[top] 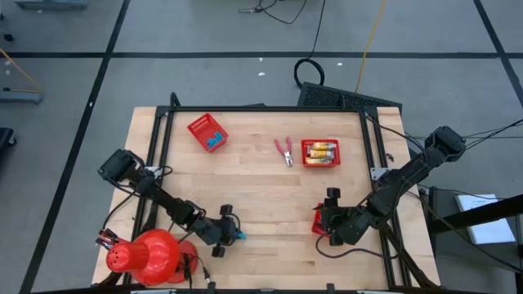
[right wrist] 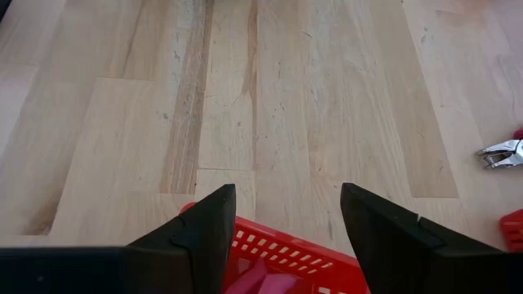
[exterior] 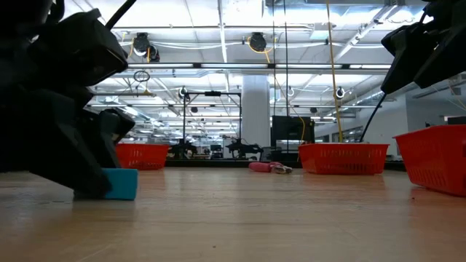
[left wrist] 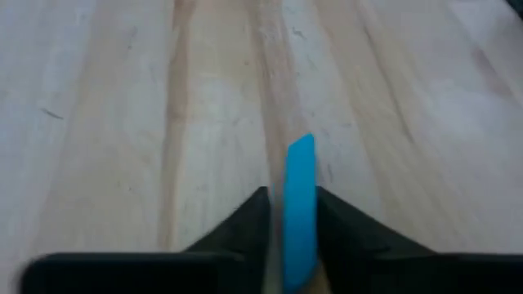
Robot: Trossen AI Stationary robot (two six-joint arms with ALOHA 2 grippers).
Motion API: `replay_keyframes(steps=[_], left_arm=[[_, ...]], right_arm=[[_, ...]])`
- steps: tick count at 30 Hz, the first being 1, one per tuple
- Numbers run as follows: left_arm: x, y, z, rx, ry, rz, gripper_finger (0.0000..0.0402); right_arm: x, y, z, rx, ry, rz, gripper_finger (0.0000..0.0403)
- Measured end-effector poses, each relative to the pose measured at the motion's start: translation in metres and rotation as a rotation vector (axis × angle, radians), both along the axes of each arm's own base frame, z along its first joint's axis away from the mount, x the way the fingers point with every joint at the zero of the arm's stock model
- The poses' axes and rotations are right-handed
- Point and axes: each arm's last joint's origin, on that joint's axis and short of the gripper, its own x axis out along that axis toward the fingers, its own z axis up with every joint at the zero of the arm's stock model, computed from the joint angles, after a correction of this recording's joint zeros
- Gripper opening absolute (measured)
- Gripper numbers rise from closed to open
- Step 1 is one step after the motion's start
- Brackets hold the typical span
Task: Pick & Place School Supplies
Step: Put the blue eraser into the top left red bin
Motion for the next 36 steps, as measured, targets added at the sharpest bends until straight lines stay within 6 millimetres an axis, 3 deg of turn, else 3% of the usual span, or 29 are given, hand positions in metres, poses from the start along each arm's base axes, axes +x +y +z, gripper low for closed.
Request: replay_keyframes(steps=[3,8,12,17,23,29,36], left_arm=[[0.000,0.001,0.000,0.018,-0.001,-0.005,0.0031],[-0.001,0.002,-0.001,0.055,-0.031,0.017,0.0031],[-0.007,0.013,-0.005,0.078,-0.151,0.064,0.0031],[-0.030,0.041,-0.013,0.059,-0.328,0.136,0.0031],[-0.051,0.073,-0.004,0.104,-0.544,0.169,0.0031],[-0.067,0.109,0.001,0.140,-0.626,0.221,0.0031],[-0.074,0.137,0.012,0.193,-0.666,0.244,0.0031]], right_arm=[[0.000,0.000,0.000,-0.001,0.000,0.000,0.0212],[0.000,0.000,0.000,-0.001,-0.001,-0.001,0.0212],[0.000,0.000,0.000,0.000,0.000,0.000,0.0212],[0.000,0.000,0.000,-0.003,0.001,0.004,0.0212],[0.000,0.000,0.000,-0.015,-0.003,0.016,0.0212],[0.002,0.002,0.002,-0.019,-0.029,0.036,0.0212],[0.005,-0.001,0.002,-0.030,-0.029,0.026,0.0212]])
